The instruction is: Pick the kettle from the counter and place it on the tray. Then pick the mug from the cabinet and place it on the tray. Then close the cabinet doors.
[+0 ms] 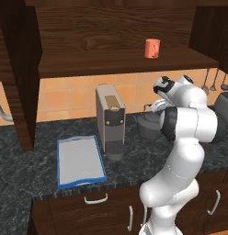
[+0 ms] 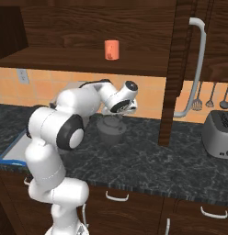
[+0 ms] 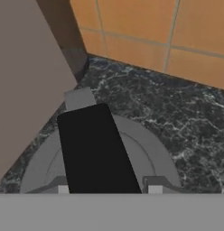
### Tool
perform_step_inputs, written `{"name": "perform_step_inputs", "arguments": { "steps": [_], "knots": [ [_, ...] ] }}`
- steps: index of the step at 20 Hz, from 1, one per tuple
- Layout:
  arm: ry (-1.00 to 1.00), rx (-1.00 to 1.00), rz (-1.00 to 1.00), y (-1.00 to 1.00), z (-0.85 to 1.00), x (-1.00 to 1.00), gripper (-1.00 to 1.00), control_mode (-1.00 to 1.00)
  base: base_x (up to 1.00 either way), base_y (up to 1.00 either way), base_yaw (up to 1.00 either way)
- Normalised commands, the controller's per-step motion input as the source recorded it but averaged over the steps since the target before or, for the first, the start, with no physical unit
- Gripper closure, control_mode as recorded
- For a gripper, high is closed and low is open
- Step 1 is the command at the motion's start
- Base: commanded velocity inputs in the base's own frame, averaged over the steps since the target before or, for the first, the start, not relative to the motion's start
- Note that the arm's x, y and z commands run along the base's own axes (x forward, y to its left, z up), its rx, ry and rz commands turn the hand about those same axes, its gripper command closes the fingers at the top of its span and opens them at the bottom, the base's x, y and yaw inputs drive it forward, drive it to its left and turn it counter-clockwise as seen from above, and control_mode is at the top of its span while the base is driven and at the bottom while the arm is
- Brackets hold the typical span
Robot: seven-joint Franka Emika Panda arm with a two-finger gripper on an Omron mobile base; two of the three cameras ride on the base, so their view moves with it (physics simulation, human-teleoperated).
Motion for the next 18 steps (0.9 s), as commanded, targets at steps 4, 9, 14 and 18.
{"name": "perform_step_inputs", "arguments": {
  "steps": [4,9,14,18],
  "knots": [
    [-0.3,0.0,0.0,0.38,0.0,-0.92,1.0,-1.0,0.0,0.0,0.0],
    [-0.28,-0.09,0.03,0.85,0.04,-1.0,1.0,-1.0,0.0,0.0,0.0],
    [-0.1,-0.13,0.05,0.92,0.52,-1.0,1.0,-1.0,0.0,0.0,0.0],
    [0.01,-0.18,0.13,0.77,0.72,-0.84,1.0,-1.0,0.0,0.0,0.0]
  ]
}}
